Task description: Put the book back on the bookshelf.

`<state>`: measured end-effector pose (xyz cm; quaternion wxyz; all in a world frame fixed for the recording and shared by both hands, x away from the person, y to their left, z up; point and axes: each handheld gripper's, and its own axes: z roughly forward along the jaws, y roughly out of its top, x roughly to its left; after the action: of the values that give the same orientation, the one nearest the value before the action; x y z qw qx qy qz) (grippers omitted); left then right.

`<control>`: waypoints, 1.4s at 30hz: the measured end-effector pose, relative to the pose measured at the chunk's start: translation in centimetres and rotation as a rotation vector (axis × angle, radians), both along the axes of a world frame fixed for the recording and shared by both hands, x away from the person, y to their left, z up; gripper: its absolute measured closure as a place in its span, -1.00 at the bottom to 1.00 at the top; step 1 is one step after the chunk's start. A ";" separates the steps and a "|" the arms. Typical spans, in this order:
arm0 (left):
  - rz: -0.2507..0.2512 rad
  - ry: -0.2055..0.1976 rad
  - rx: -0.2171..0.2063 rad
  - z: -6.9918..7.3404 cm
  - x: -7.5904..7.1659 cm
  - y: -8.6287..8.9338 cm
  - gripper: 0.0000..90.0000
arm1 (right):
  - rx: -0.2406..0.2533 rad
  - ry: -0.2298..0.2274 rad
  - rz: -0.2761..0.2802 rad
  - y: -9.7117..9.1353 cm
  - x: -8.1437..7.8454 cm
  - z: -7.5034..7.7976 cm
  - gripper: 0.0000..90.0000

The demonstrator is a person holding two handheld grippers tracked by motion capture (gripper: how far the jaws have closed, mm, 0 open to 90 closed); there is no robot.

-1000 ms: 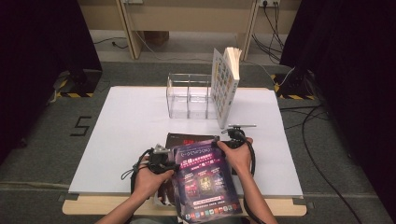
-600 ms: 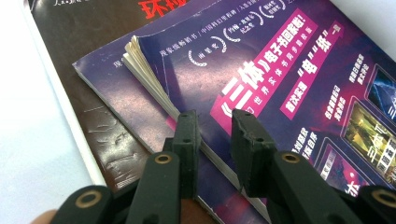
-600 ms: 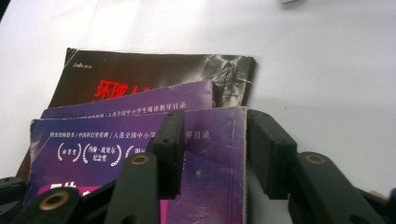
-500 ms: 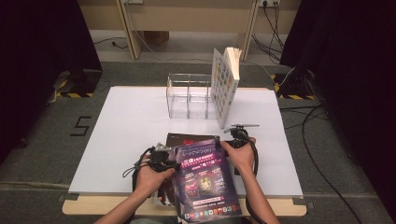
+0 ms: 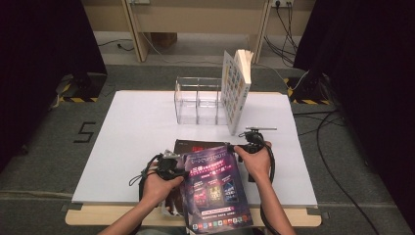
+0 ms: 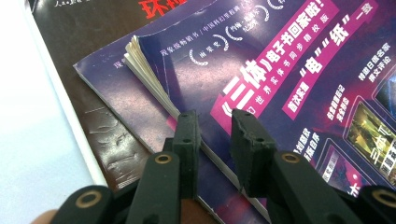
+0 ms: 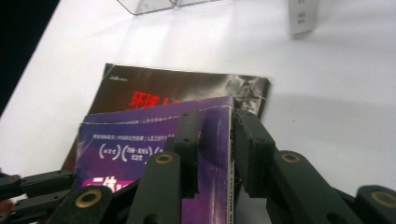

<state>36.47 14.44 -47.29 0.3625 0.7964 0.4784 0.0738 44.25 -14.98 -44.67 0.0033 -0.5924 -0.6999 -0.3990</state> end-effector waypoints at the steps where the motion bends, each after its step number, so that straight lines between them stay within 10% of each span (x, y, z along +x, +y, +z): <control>1: 0.001 0.000 -0.001 0.0 0.0 0.0 0.60 | 0.005 0.002 0.001 0.0 0.0 0.0 0.60; 21: 0.004 -0.019 -0.023 -0.1 -0.2 0.4 0.61 | 0.093 0.082 0.069 -0.3 0.4 1.4 0.82; 31: 0.058 -0.116 -0.169 0.4 -2.1 3.5 0.59 | 0.102 -0.099 0.056 0.2 -1.3 4.3 0.83; 42: 0.157 -0.229 -0.201 -0.2 -3.6 7.1 0.54 | 0.050 -0.333 -0.004 1.2 -2.8 7.9 0.84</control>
<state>32.86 21.56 -47.44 0.4855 0.7026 0.4999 0.1441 41.45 -13.74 -36.72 -0.0984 -0.5193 -0.6794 -0.5090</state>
